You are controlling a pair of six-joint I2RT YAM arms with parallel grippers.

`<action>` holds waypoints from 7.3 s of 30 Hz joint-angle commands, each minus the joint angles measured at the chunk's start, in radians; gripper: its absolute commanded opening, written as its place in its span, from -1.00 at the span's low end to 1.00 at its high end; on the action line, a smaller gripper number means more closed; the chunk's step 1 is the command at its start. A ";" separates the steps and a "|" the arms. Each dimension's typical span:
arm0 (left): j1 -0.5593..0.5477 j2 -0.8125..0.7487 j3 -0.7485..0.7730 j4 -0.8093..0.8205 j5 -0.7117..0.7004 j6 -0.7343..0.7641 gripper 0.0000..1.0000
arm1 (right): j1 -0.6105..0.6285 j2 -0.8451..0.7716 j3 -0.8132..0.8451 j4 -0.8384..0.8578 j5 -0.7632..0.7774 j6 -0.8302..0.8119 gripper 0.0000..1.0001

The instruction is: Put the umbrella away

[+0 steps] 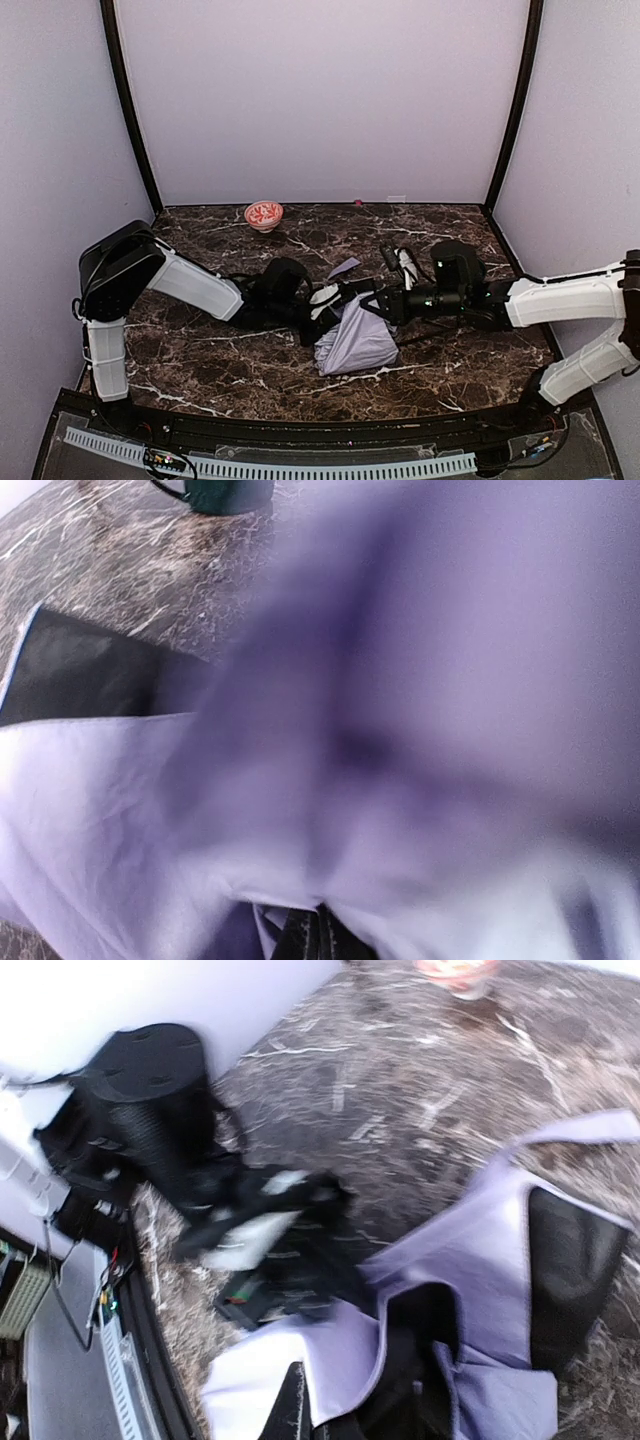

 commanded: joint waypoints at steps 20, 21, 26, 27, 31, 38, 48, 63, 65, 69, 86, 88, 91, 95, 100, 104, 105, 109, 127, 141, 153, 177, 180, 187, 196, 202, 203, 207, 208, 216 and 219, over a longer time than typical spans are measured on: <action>0.106 -0.134 -0.027 -0.048 -0.177 -0.033 -0.10 | -0.151 0.575 -0.012 0.264 -0.179 0.225 -1.00; 0.106 -0.155 -0.021 -0.062 -0.204 -0.035 -0.07 | -0.151 0.575 -0.009 0.250 -0.174 0.223 -1.00; 0.093 -0.249 -0.018 -0.104 -0.113 -0.065 0.02 | -0.151 0.585 0.022 0.162 -0.146 0.210 -1.00; 0.085 -0.251 -0.013 -0.117 -0.051 -0.073 0.06 | -0.151 0.588 0.030 0.144 -0.140 0.208 -1.00; 0.059 -0.149 0.116 -0.321 0.052 -0.114 0.16 | -0.149 0.578 0.039 0.131 -0.128 0.224 -1.00; 0.024 -0.025 0.219 -0.422 -0.003 -0.084 0.24 | -0.144 0.526 0.039 0.170 -0.129 0.276 -1.00; 0.015 0.055 0.247 -0.411 -0.013 -0.066 -0.25 | -0.135 0.461 0.050 0.233 -0.110 0.350 -1.00; 0.038 0.067 0.195 -0.371 0.029 -0.035 -1.00 | -0.135 0.279 0.118 -0.030 0.027 0.188 -0.44; 0.046 0.076 0.193 -0.378 0.023 -0.022 -1.00 | -0.133 0.193 0.141 -0.129 0.089 0.104 -0.34; 0.055 0.100 0.186 -0.377 0.020 -0.008 -1.00 | -0.103 0.038 0.134 -0.247 0.180 -0.094 -0.17; 0.066 0.173 0.217 -0.410 0.023 0.018 -1.00 | 0.412 -0.013 -0.021 -0.238 0.649 -1.173 0.46; 0.066 0.174 0.220 -0.413 0.026 0.023 -1.00 | 0.413 0.030 -0.013 -0.218 0.686 -1.212 0.54; 0.066 0.176 0.222 -0.417 0.028 0.027 -1.00 | 0.412 0.080 -0.015 -0.169 0.723 -1.250 0.58; 0.066 0.179 0.223 -0.420 0.039 0.034 -1.00 | 0.408 0.143 -0.034 -0.095 0.786 -1.298 0.59; 0.066 0.181 0.230 -0.434 0.047 0.047 -1.00 | 0.374 0.198 -0.030 -0.054 0.799 -1.305 0.56; 0.066 0.181 0.241 -0.446 0.059 0.051 -1.00 | 0.340 0.242 -0.028 -0.017 0.792 -1.317 0.50; 0.066 0.181 0.241 -0.448 0.061 0.051 -1.00 | 0.333 0.253 -0.025 -0.020 0.781 -1.316 0.49; 0.066 0.181 0.242 -0.452 0.079 0.059 -1.00 | 0.314 0.305 -0.003 -0.043 0.756 -1.302 0.39; 0.110 0.096 0.281 -0.470 0.152 0.113 -0.29 | 0.310 0.350 0.133 -0.416 0.452 -1.024 -0.49; 0.220 -0.362 -0.173 0.087 0.038 0.117 0.20 | 0.292 0.464 0.276 -0.683 0.123 -0.832 -0.58; 0.065 -0.886 -0.570 0.238 -0.067 0.284 -0.02 | 0.157 0.724 0.518 -0.958 -0.251 -0.747 -0.59; -0.182 -0.478 -0.307 -0.363 -0.316 0.541 0.22 | 0.079 0.929 0.676 -1.109 -0.372 -0.778 -0.66; -0.182 -0.449 -0.321 -0.348 -0.309 0.535 0.22 | 0.064 0.926 0.677 -1.111 -0.376 -0.776 -0.64; -0.183 -0.332 -0.273 -0.415 -0.361 0.505 0.19 | 0.047 0.901 0.686 -1.097 -0.400 -0.774 -0.52; -0.181 -0.203 -0.163 -0.613 -0.252 0.460 -0.03 | -0.007 0.764 0.654 -0.962 -0.365 -0.676 0.06; -0.140 -0.153 -0.119 -0.659 -0.156 0.448 -0.15 | -0.068 0.592 0.568 -0.839 -0.292 -0.604 0.15; -0.130 -0.148 -0.109 -0.667 -0.135 0.445 -0.15 | -0.074 0.561 0.553 -0.829 -0.278 -0.601 0.15; -0.098 -0.112 -0.073 -0.706 -0.085 0.436 -0.17 | -0.090 0.430 0.465 -0.757 -0.223 -0.571 0.16; -0.092 -0.102 -0.060 -0.718 -0.078 0.434 -0.18 | -0.090 0.392 0.440 -0.716 -0.205 -0.559 0.16; -0.041 -0.024 0.054 -0.824 0.025 0.394 -0.25 | -0.022 0.057 0.165 -0.372 0.022 -0.557 0.16; -0.020 0.004 0.095 -0.871 0.071 0.378 -0.28 | 0.092 -0.051 0.052 -0.248 0.166 -0.663 0.15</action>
